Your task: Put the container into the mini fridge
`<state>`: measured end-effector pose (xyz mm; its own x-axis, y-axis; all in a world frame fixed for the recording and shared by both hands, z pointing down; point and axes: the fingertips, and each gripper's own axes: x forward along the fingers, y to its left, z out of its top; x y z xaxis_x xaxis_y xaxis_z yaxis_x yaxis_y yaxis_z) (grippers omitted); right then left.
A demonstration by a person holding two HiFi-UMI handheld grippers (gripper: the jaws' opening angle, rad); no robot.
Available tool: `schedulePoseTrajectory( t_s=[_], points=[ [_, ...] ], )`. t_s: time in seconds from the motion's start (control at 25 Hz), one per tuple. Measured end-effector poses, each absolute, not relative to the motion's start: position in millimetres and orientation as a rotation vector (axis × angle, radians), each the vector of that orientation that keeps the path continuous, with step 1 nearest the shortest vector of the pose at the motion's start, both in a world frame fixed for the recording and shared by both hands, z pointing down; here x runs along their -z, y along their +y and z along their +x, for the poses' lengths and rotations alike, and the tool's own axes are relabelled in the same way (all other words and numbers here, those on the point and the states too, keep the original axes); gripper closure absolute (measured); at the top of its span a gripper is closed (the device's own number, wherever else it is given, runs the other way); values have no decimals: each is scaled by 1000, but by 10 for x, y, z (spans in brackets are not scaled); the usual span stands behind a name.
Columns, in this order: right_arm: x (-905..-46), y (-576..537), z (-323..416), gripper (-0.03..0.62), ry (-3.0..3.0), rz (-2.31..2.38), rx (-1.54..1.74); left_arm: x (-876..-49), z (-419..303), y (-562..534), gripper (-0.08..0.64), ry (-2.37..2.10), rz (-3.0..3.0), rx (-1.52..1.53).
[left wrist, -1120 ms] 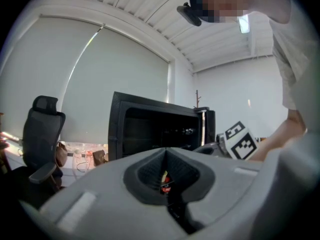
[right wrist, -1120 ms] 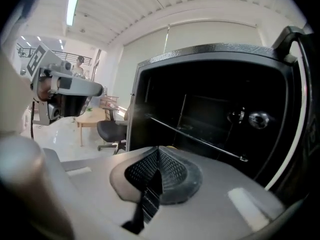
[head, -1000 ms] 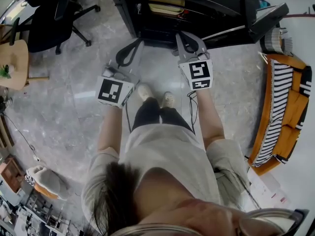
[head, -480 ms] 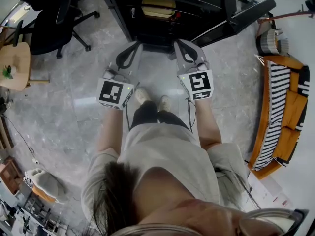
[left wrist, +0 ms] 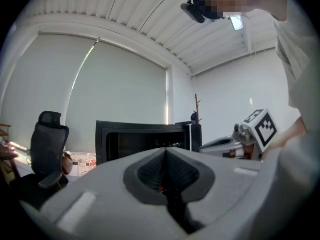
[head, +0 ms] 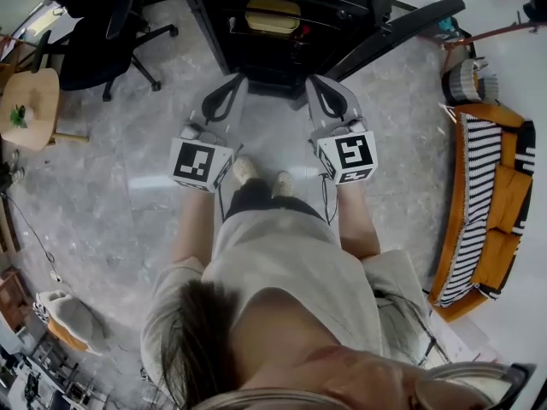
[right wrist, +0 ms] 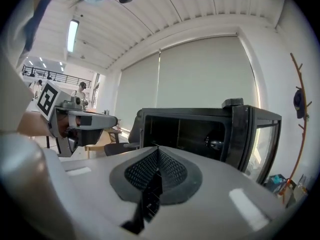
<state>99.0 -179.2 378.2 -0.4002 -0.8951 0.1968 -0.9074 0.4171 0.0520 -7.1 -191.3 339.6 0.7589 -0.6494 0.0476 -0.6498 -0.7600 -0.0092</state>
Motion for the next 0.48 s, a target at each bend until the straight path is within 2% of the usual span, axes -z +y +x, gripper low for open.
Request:
schedulePoseTrajectory(
  t_s=[0.48],
  points=[
    [-3417, -1236, 1007, 595, -2559, 1584, -34, -3102, -110, -1341, 558, -1189, 2941, -17]
  ],
)
